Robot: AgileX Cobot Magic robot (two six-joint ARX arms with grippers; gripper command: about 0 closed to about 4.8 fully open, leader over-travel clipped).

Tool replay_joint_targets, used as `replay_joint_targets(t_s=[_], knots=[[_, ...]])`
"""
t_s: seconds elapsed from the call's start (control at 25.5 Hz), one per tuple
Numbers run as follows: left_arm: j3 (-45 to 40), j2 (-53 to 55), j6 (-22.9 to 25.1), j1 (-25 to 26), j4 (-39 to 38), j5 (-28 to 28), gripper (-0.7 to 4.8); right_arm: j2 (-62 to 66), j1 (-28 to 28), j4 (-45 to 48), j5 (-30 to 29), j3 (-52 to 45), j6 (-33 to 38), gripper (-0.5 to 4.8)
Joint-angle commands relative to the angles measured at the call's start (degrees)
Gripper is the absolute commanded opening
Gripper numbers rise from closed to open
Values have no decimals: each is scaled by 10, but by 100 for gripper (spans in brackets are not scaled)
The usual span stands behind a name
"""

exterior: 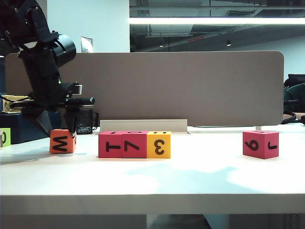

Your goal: Select the appropriate blocks from the scattered letter blocks on the table and arrange them in a row to spell out "ALOHA".

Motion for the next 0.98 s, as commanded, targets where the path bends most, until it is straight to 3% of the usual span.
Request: replay_joint_targets(t_s=[0.04,0.31,0.43,0.71,0.98], knots=[[0,-30,27,-1,-40,12,236,-2,0,3,-1,2,-2,-1],[0,-68,40,-1,-98,86,237,-2,2,1,-12,2,-2,-1],[0,-68,85,-1,-144,91,237,-2,2,-1,-12,2,-1,-1],[0,-66,94,-1,-151,140,237,-2,2,-5,-12,2,-1,-1],[-1,-43,92,-2,-143,144,237,-2,2,-5,-12,2,-1,-1]])
